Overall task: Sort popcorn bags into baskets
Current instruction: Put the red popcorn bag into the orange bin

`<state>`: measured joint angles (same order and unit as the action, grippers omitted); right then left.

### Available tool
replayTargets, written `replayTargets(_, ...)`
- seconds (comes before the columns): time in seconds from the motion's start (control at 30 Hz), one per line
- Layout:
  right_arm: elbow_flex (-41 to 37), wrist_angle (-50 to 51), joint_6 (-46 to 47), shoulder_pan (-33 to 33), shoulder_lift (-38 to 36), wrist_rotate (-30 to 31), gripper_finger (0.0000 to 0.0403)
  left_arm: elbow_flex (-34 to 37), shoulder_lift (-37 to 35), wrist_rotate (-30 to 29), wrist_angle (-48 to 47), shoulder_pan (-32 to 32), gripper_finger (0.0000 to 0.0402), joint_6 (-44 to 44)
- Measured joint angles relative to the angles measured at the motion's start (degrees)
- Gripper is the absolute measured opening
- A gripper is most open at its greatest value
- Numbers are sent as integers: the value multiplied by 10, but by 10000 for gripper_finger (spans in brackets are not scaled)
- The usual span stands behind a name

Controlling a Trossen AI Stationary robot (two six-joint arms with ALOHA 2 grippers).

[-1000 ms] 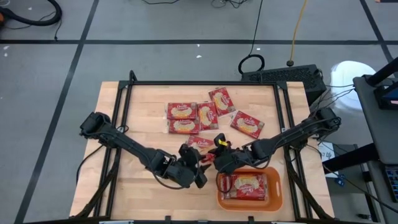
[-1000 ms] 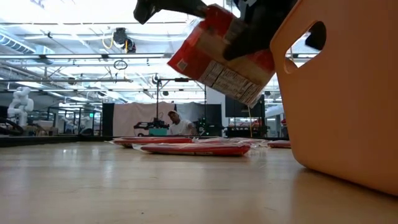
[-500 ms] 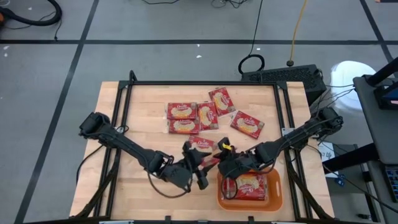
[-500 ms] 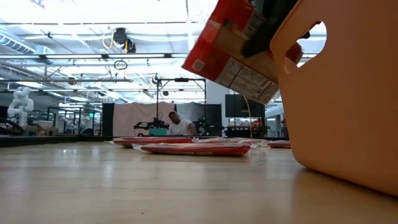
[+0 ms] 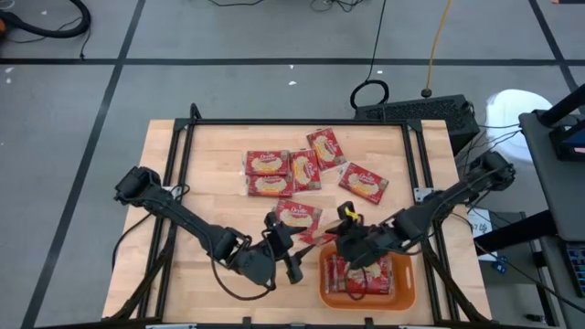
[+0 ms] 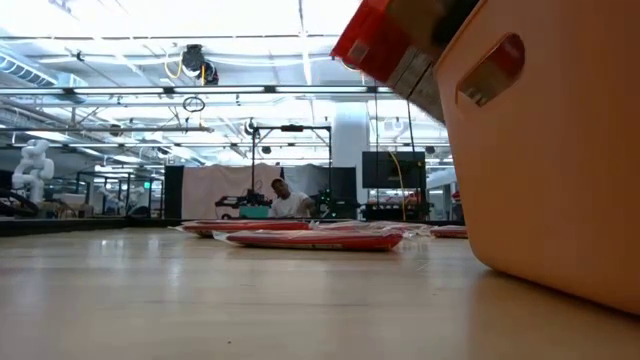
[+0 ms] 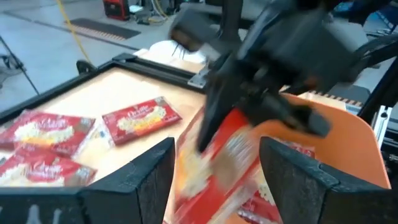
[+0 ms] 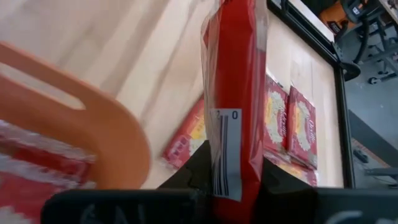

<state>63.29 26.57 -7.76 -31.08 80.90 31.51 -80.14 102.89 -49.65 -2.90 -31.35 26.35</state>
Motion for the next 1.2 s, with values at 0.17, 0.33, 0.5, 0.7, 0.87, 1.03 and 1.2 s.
replayTargets(0.17, 0, 29, 44, -33, -37, 0, 31, 0, 0, 0, -34, -10, 239, 55)
replayTargets(0.33, 0, 61, 103, -66, -68, 0, 31, 0, 0, 1, -41, -21, 239, 89)
replayTargets(0.5, 0, 80, 160, -101, -85, 0, 31, 0, 11, 8, -38, -37, 239, 98)
replayTargets(0.7, 0, 86, 213, -139, -93, 4, 31, 1, 36, 17, 7, -54, 239, 82)
replayTargets(0.87, 0, 88, 267, -170, -92, 23, 31, 1, 74, 18, 82, -63, 239, 29)
replayTargets(1.03, 8, 95, 323, -200, -90, 34, 31, 0, 106, 9, 138, -66, 239, -3)
replayTargets(1.2, 28, 103, 354, -225, -88, 45, 31, 0, 122, 5, 149, -70, 239, -12)
